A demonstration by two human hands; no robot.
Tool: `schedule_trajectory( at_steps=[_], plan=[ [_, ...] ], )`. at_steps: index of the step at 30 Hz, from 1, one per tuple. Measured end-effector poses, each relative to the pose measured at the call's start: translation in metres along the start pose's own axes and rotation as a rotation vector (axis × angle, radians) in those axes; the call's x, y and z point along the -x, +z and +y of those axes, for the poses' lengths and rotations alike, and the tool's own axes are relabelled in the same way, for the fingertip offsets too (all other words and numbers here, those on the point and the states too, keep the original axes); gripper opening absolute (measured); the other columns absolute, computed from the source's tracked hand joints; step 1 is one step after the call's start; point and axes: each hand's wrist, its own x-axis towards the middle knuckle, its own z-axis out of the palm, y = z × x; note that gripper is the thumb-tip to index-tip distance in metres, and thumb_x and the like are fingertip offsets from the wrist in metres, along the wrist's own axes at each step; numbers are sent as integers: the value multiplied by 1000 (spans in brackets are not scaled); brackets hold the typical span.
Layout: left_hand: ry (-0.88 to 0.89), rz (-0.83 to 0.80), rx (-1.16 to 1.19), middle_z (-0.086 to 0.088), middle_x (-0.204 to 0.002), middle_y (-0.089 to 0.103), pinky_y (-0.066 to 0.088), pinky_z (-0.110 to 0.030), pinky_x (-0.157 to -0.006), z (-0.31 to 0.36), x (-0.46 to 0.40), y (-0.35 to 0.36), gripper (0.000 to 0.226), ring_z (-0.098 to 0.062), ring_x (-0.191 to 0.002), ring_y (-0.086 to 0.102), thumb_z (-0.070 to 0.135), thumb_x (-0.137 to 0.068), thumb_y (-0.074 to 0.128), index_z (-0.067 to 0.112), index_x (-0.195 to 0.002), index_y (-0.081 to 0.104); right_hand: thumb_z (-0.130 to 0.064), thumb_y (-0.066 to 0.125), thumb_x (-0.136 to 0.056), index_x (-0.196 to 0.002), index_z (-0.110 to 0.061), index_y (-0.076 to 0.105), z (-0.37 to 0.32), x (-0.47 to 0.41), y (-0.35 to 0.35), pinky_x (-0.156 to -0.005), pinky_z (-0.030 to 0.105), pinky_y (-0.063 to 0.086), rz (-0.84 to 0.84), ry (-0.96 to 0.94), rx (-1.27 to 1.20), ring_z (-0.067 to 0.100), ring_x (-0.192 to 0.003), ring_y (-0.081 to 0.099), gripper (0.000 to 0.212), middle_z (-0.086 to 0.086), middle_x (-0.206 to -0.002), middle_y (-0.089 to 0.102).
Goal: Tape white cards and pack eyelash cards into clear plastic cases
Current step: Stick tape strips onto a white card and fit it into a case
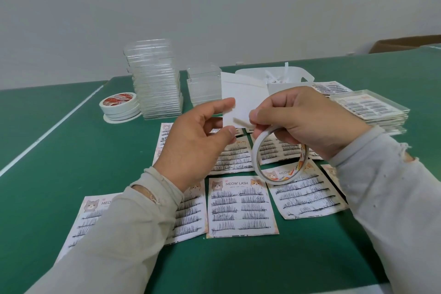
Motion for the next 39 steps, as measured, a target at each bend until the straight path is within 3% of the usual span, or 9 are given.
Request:
schedule_trajectory(
  at_steps=[6, 12, 21, 28, 39],
  plan=[
    [10, 0, 13, 5, -115, 71, 58, -22, -79, 2, 1, 0, 43, -8, -91, 70, -1, -90, 71, 29, -120, 67, -19, 75, -87, -67, -13, 76, 2, -1, 7, -39, 18, 30, -16, -9, 67, 11, -42, 35, 20, 13, -73, 76],
    [9, -7, 31, 4, -118, 70, 58, -21, -78, 3, 2, 2, 45, -12, -94, 70, -4, -90, 70, 30, -119, 66, -23, 76, -88, -69, -12, 76, 5, -1, 9, -41, 8, 34, 18, -47, 175, 1, -39, 45, 21, 5, -72, 76],
    [17, -7, 24, 7, -119, 71, 58, -20, -77, 4, 2, 3, 46, -12, -95, 71, -5, -89, 70, 29, -120, 66, -22, 76, -89, -71, -10, 76, 5, -1, 9, -39, 6, 32, 47, -48, 241, 0, -36, 46, 21, 3, -69, 76],
    [15, 1, 8, 3, -113, 72, 58, -21, -77, 4, 2, 3, 47, -12, -88, 71, -5, -89, 70, 34, -115, 68, -22, 76, -88, -69, -10, 75, 5, -1, 9, -39, 7, 31, 62, -38, 250, 0, -36, 44, 23, 1, -67, 75],
    [30, -3, -84, -1, -113, 72, 61, -36, -87, 2, 3, 0, 47, -21, -87, 73, 1, -89, 72, 39, -117, 68, -24, 75, -88, -65, -14, 75, 6, -1, 10, -39, 7, 32, 72, -43, 303, 0, -37, 44, 25, -4, -63, 73]
  ],
)
